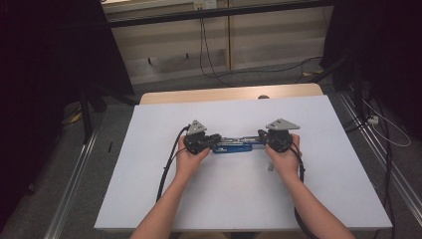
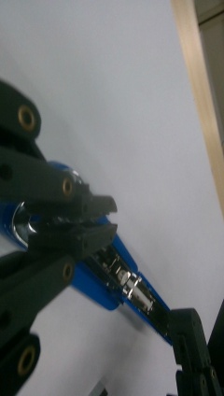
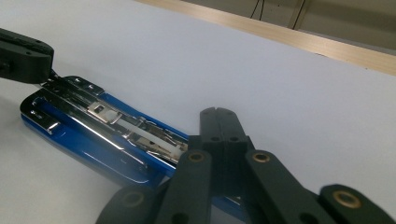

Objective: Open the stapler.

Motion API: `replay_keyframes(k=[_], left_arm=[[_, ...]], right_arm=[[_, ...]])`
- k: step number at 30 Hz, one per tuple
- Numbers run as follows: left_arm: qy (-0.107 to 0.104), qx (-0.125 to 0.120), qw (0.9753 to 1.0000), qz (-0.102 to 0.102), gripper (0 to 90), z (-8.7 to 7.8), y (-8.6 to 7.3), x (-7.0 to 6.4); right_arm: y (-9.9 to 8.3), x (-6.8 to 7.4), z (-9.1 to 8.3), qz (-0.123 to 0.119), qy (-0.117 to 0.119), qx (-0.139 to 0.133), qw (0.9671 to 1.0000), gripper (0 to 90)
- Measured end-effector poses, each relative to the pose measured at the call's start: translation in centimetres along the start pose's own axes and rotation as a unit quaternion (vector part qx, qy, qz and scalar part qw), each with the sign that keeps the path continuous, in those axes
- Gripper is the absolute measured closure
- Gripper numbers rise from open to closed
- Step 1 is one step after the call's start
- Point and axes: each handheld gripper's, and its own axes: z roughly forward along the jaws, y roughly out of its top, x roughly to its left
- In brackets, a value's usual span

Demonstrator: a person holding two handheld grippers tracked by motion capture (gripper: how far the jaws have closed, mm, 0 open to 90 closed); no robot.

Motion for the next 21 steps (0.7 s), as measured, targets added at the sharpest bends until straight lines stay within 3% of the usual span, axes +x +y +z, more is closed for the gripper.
replay_keyframes(k=[2,5,7,11,16,21], left_arm=[[-0.008,-0.009,0.9998,-0.016,74.8,-0.1,0.1,0.0],[0.011,-0.023,0.9996,-0.010,62.8,-0.8,0.6,-0.1],[0.012,-0.034,0.9991,-0.022,55.4,-1.3,0.8,0.0],[0.023,-0.025,0.9988,-0.035,44.5,-2.2,1.0,0.6],[0.023,-0.010,0.9990,-0.036,31.3,-3.4,1.1,0.7],[0.024,-0.011,0.9992,-0.032,28.2,-4.5,1.0,0.5]], right_arm=[[0.2,0.1,0.0,0.002,0.003,-0.001,1.0000,90.0],[0.6,0.2,-0.2,-0.001,0.006,-0.005,1.0000,90.0],[0.8,0.3,-0.5,-0.007,0.008,-0.005,0.9999,90.0],[0.6,0.5,-1.0,-0.015,0.010,0.004,0.9998,82.4],[0.3,0.6,-2.0,-0.009,0.006,0.003,0.9999,69.3],[-0.1,0.6,-3.1,0.002,0.003,0.007,1.0000,59.3]])
